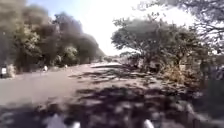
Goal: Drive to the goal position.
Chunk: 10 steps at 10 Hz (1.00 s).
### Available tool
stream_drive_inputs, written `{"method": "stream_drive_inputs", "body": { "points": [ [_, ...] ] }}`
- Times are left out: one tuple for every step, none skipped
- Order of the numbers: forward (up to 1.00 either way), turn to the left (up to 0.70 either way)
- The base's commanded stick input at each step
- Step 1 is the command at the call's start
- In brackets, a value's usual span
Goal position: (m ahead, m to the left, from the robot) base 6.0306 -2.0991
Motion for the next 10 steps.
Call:
{"method": "stream_drive_inputs", "body": {
  "points": [
    [0.5,0.0],
    [0.5,0.0],
    [0.5,-0.25],
    [0.5,-0.35],
    [0.5,-0.45],
    [0.5,-0.5],
    [0.5,-0.5],
    [0.5,0.0],
    [0.5,0.0],
    [0.5,0.0]
  ]
}}
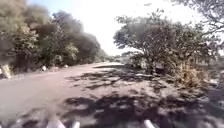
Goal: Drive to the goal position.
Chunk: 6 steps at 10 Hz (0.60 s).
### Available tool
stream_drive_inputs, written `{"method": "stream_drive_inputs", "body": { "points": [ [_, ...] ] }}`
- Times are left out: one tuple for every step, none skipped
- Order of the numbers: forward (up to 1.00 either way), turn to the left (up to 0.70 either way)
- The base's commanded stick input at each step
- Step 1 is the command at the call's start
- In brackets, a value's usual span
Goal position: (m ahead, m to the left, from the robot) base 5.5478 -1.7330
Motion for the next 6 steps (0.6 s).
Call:
{"method": "stream_drive_inputs", "body": {
  "points": [
    [0.5,0.0],
    [0.5,0.0],
    [0.5,0.0],
    [0.5,0.0],
    [0.5,0.0],
    [0.5,0.0]
  ]
}}
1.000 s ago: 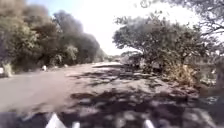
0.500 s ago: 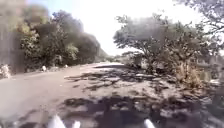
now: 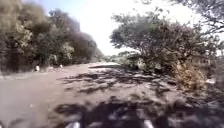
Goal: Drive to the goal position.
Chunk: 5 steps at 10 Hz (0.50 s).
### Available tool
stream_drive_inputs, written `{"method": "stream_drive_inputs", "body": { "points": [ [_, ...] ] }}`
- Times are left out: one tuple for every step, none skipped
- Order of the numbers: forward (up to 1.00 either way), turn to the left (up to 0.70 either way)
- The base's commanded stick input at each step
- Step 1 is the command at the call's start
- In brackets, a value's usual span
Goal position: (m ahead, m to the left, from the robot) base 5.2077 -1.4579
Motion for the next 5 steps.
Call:
{"method": "stream_drive_inputs", "body": {
  "points": [
    [0.5,0.0],
    [0.5,-0.25],
    [0.5,-0.36],
    [0.5,-0.46],
    [0.5,-0.48]
  ]
}}
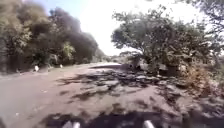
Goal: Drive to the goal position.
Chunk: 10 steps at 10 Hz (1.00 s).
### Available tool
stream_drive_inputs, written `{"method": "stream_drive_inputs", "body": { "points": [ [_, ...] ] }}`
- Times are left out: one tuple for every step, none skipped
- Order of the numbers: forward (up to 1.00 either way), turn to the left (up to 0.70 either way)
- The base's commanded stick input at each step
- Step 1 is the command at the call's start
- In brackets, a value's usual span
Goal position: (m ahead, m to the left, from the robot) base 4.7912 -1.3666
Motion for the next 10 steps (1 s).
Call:
{"method": "stream_drive_inputs", "body": {
  "points": [
    [0.5,-0.44],
    [0.5,0.0],
    [0.5,0.0],
    [0.5,0.0],
    [0.5,0.0],
    [0.5,0.0],
    [0.5,0.0],
    [0.5,0.0],
    [0.5,0.0],
    [0.5,0.0]
  ]
}}
